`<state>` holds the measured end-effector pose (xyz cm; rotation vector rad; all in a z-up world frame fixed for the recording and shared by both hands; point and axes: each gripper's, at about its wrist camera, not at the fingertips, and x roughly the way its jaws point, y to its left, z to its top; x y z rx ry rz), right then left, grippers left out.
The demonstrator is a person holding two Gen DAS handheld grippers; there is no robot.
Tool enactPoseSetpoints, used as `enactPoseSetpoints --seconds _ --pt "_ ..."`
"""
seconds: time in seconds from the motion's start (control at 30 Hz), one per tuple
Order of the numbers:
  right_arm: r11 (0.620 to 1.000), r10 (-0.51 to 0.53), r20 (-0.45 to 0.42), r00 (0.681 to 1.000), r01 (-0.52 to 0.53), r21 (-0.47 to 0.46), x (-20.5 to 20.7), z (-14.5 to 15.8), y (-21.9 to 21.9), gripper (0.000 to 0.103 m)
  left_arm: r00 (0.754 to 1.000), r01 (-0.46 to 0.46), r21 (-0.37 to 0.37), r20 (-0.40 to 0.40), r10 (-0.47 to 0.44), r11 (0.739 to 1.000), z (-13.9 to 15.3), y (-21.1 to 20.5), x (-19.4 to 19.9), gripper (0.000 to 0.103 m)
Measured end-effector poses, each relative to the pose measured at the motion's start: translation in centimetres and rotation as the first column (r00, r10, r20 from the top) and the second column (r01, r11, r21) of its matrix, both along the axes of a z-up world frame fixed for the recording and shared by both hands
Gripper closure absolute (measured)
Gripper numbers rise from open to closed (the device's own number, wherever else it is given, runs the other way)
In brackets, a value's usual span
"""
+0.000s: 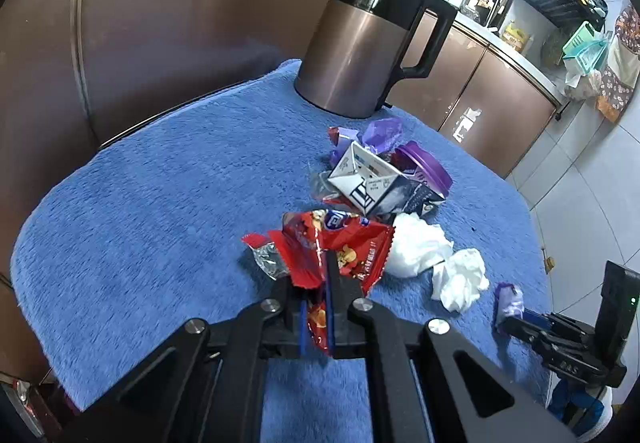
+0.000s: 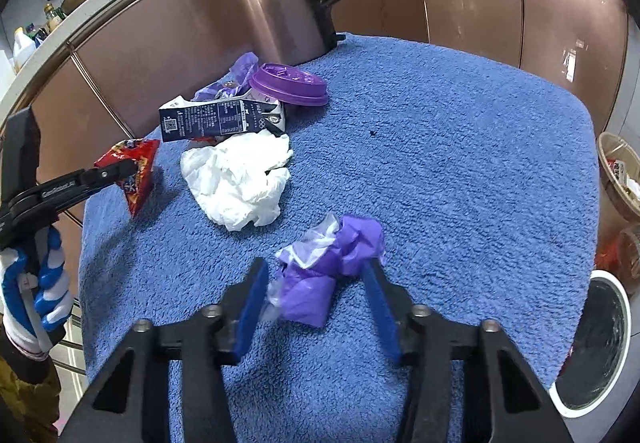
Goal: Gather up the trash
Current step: 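Grasp the red snack bag with left gripper while right grasps purple wrapper, then carry both items to the white bin and open both grippers over it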
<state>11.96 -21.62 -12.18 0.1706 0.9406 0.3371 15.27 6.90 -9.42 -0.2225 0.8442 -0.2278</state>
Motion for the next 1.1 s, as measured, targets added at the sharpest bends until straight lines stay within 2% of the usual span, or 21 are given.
enactPoseSetpoints --seconds 0.2,0.43,0.6,0.73,0.83,0.93,1.03,1.1 --pt "0.999 0.001 0.031 1.000 -0.002 0.034 -1.1 0.7 -0.4 0.074 1.000 -0.020 -0.001 0.006 0.020 1.000 0.9 0.6 -2.4 0.097" --pt "0.996 -0.009 0.114 0.993 -0.001 0.090 -4.3 3.6 -1.9 0.074 0.999 -0.009 0.000 0.051 0.009 1.000 3.6 -0.5 -4.8 0.097" --pt "0.992 -0.055 0.171 0.984 0.034 0.122 -6.9 5.3 -4.7 0.074 0.994 0.044 0.009 0.095 -0.044 0.999 6.3 -3.2 -6.5 0.097" --pt "0.987 -0.129 0.217 0.968 0.104 0.121 -9.4 6.1 -8.2 0.074 0.985 0.128 0.020 0.116 -0.129 0.992 8.1 -7.2 -7.3 0.097" --pt "0.976 -0.209 0.236 0.949 0.188 0.110 -11.3 6.1 -11.6 0.074 0.969 0.217 0.029 0.114 -0.219 0.976 8.8 -11.6 -7.4 0.097" --pt "0.950 -0.308 0.218 0.926 0.288 0.119 -13.0 5.3 -15.9 0.074 0.942 0.317 0.036 0.099 -0.319 0.948 8.8 -16.8 -7.5 0.097" --pt "0.912 -0.409 0.185 0.894 0.393 0.118 -14.4 3.9 -19.9 0.074 0.904 0.419 0.050 0.076 -0.422 0.907 8.5 -22.7 -7.6 0.097" --pt "0.882 -0.471 0.161 0.868 0.457 0.116 -15.0 3.0 -22.2 0.074 0.868 0.489 0.074 0.060 -0.493 0.869 8.0 -27.4 -7.6 0.097"
